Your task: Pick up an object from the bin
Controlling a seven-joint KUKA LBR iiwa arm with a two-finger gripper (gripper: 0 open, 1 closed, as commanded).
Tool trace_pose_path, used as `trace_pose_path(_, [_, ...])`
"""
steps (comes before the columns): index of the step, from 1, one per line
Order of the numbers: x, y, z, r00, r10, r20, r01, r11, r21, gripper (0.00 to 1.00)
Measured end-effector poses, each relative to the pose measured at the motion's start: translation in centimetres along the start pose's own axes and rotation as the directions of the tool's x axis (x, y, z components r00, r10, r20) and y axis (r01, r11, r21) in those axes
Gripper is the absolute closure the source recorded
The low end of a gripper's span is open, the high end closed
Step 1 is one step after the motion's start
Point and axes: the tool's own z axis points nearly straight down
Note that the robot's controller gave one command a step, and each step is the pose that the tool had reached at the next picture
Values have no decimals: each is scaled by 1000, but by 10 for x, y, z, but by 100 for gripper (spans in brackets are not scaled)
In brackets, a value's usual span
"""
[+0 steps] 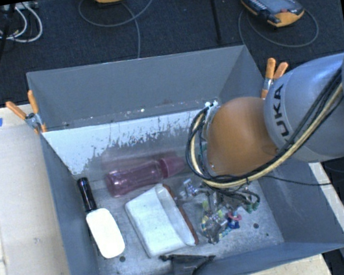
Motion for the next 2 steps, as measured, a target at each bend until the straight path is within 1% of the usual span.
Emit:
trace_pose_path(1, [39,-35,20,1000,-25,-6,25,1000,-3,0])
trace_pose_path(2, [51,-47,19,1000,-28,-7,28,1000,-3,0])
